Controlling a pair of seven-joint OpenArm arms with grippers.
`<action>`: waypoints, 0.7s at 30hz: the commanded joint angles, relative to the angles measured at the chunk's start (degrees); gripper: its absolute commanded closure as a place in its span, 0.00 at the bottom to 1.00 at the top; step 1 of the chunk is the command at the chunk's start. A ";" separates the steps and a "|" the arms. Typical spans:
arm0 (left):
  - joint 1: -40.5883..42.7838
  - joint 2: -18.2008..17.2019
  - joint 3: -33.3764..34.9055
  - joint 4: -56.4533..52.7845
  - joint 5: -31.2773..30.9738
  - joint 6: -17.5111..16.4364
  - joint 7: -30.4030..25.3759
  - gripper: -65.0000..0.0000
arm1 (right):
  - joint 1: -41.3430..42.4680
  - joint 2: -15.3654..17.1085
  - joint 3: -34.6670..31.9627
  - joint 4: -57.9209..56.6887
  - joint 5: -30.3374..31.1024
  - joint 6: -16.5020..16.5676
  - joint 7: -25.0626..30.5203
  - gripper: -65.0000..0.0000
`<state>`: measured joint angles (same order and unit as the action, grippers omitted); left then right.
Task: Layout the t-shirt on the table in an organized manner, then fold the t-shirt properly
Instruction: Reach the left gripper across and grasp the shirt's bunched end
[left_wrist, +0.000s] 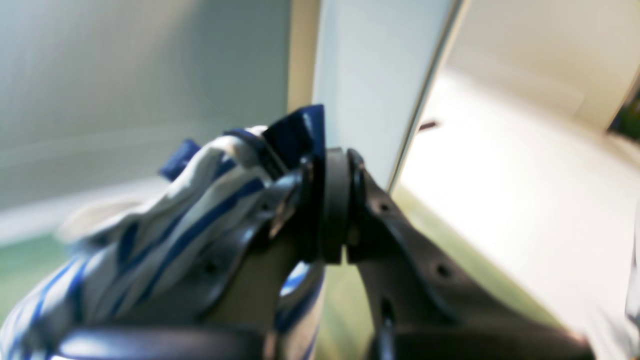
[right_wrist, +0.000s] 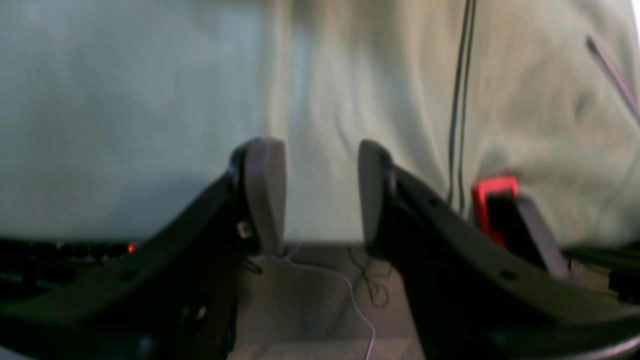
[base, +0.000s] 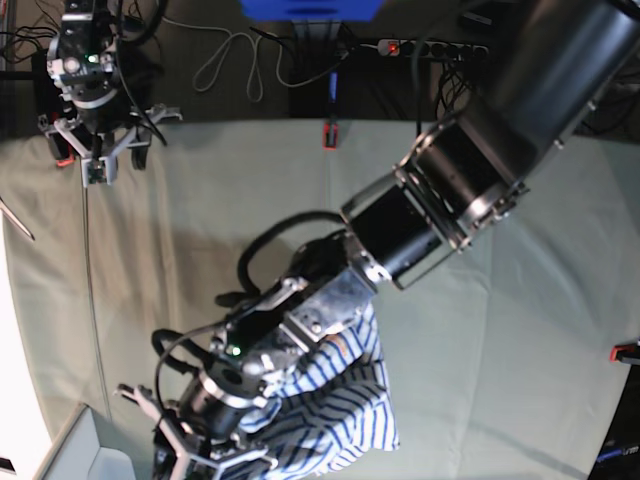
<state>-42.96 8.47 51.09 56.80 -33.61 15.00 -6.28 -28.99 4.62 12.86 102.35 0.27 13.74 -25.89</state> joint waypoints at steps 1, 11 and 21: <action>-1.57 0.53 -0.15 0.74 0.33 0.25 -1.32 0.99 | 0.20 0.43 0.28 1.00 0.12 0.99 1.32 0.62; -0.78 0.53 8.56 -1.98 -0.02 0.25 -1.50 0.59 | -1.29 0.34 0.02 1.08 0.12 0.99 1.32 0.62; 7.93 -3.59 -4.80 6.28 0.24 0.34 -1.67 0.46 | 0.47 -2.12 -0.16 2.84 0.12 0.99 1.32 0.62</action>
<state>-34.26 5.82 46.76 62.87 -33.41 14.33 -6.98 -29.06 1.83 12.32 103.53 0.30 13.74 -26.59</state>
